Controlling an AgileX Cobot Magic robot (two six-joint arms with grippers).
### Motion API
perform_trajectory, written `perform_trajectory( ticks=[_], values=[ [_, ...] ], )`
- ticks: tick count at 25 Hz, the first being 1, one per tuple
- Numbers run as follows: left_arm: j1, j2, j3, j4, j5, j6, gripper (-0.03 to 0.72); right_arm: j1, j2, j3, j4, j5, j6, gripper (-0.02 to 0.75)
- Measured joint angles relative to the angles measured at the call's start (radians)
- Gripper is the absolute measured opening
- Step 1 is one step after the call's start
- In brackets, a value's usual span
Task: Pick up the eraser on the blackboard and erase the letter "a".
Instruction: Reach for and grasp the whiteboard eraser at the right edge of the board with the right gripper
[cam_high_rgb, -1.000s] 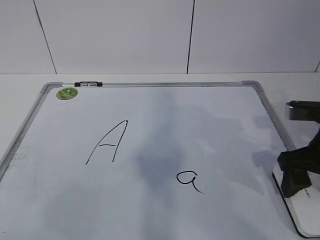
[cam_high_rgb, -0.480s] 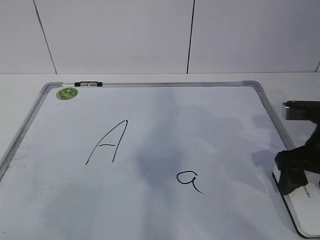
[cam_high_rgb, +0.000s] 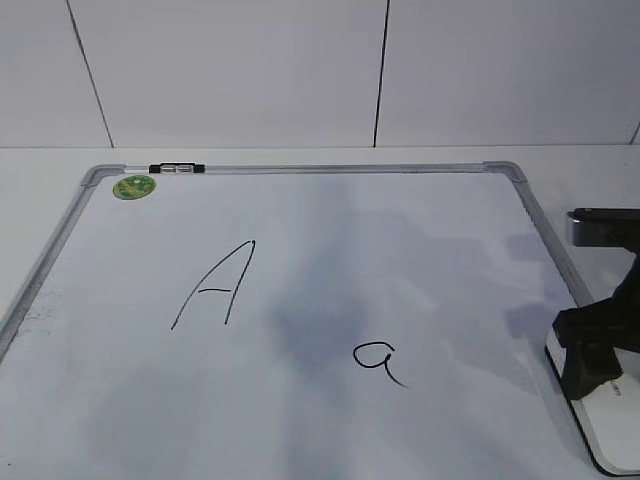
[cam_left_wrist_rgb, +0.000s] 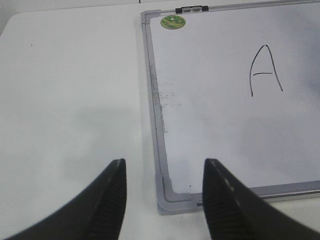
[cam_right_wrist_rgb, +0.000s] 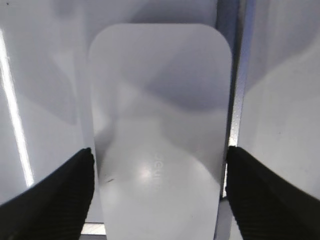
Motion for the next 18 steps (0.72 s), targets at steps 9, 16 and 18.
perform_trajectory(
  ticks=[9, 16, 18],
  values=[
    [0.000, 0.000, 0.000, 0.000, 0.000, 0.000, 0.371, 0.000, 0.000, 0.000, 0.000, 0.006, -0.011, 0.610],
    [0.000, 0.000, 0.000, 0.000, 0.000, 0.000, 0.371, 0.000, 0.005, 0.000, 0.000, 0.006, -0.025, 0.605],
    [0.000, 0.000, 0.000, 0.000, 0.000, 0.000, 0.371, 0.000, 0.019, 0.000, 0.002, 0.006, -0.025, 0.605]
  ],
)
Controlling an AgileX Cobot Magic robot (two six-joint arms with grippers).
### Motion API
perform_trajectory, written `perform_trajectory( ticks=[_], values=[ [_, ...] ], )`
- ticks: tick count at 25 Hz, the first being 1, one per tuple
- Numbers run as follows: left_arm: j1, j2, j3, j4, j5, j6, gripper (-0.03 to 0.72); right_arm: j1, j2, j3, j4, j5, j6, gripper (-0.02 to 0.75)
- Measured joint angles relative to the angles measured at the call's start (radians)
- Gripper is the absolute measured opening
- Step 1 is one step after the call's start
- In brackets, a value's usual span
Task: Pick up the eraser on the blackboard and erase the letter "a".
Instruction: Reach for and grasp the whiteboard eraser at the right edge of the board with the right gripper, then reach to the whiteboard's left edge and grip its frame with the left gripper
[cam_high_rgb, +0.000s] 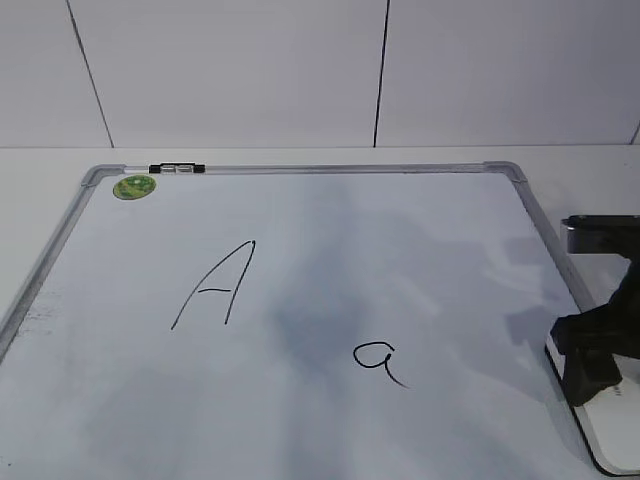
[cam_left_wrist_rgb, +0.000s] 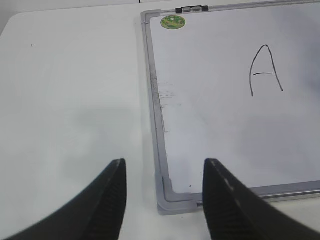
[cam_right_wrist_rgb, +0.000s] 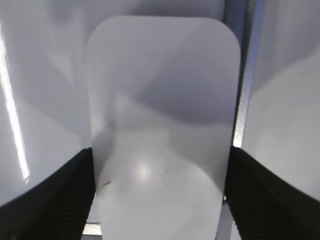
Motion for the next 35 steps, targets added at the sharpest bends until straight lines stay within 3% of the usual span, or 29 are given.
perform_trajectory(
  ticks=[35],
  values=[
    [0.000, 0.000, 0.000, 0.000, 0.000, 0.000, 0.371, 0.000, 0.064, 0.000, 0.010, -0.023, -0.002, 0.594]
  ],
)
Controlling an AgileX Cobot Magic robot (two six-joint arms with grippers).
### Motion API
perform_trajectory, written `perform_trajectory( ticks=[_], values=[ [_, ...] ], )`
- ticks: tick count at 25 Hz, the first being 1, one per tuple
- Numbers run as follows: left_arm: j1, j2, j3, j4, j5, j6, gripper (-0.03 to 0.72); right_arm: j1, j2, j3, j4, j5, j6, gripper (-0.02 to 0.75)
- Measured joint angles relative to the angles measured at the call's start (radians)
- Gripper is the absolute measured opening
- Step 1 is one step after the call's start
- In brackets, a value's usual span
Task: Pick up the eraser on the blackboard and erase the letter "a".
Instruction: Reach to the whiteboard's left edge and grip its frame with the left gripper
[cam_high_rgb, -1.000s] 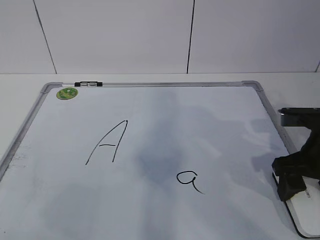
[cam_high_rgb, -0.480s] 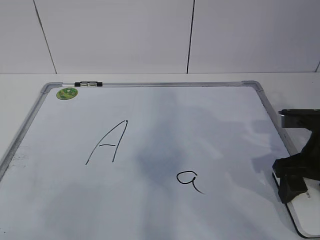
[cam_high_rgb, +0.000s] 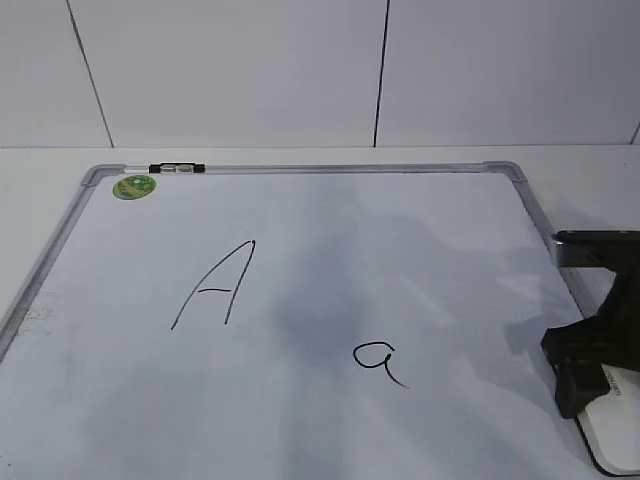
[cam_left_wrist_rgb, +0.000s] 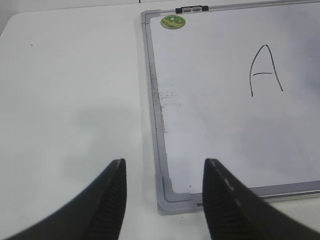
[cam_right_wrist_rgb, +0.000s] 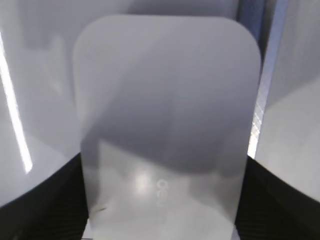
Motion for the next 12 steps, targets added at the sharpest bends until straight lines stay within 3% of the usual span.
perform_trajectory(
  ticks=[12],
  values=[
    [0.000, 0.000, 0.000, 0.000, 0.000, 0.000, 0.371, 0.000, 0.009, -0.002, 0.004, -0.022, 0.002, 0.594]
  ],
)
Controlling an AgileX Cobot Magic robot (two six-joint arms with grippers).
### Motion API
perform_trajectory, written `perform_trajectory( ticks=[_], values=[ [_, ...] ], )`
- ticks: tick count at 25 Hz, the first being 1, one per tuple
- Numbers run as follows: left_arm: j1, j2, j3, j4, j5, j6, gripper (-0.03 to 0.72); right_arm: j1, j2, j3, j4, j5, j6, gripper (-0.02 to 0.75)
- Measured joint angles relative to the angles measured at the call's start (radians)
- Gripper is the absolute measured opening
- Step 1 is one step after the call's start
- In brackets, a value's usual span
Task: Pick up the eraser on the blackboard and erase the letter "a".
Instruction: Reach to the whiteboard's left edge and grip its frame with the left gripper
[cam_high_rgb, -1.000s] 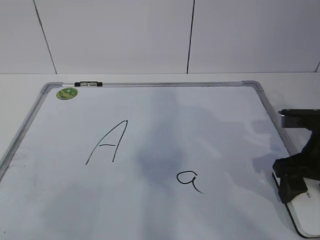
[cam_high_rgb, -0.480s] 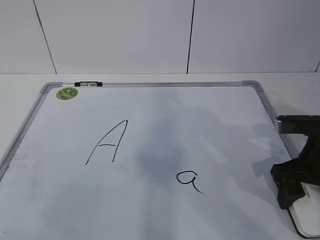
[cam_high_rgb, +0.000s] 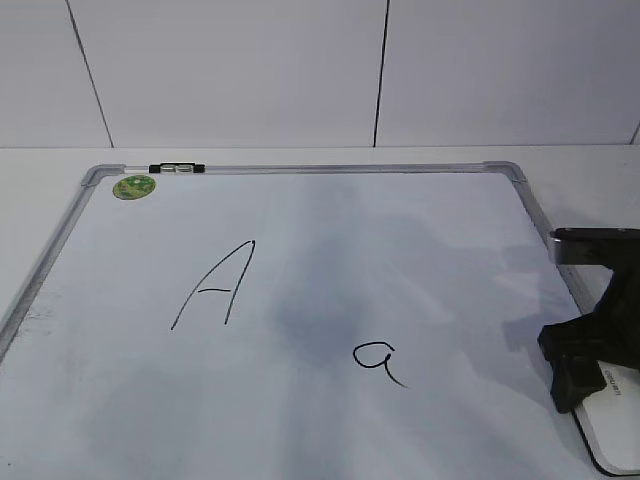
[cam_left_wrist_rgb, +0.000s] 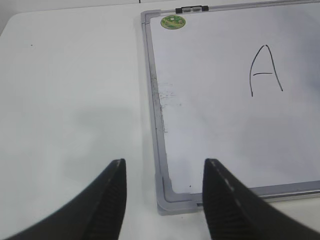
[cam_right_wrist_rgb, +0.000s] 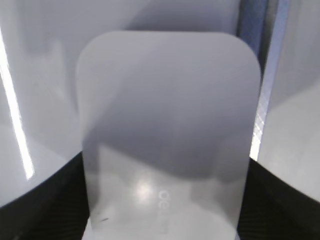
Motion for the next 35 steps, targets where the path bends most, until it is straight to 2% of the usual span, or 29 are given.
perform_trajectory(
  ticks=[9, 14, 23, 35],
  values=[
    [0.000, 0.000, 0.000, 0.000, 0.000, 0.000, 0.371, 0.000, 0.000, 0.000, 0.000, -0.002, 0.006, 0.589],
    [0.000, 0.000, 0.000, 0.000, 0.000, 0.000, 0.371, 0.000, 0.000, 0.000, -0.004, -0.002, 0.010, 0.534],
    [0.000, 0.000, 0.000, 0.000, 0.000, 0.000, 0.371, 0.000, 0.000, -0.002, -0.008, 0.002, 0.012, 0.531],
    [0.000, 0.000, 0.000, 0.000, 0.000, 0.000, 0.371, 0.000, -0.032, -0.123, -0.017, 0.135, -0.018, 0.531]
  ],
)
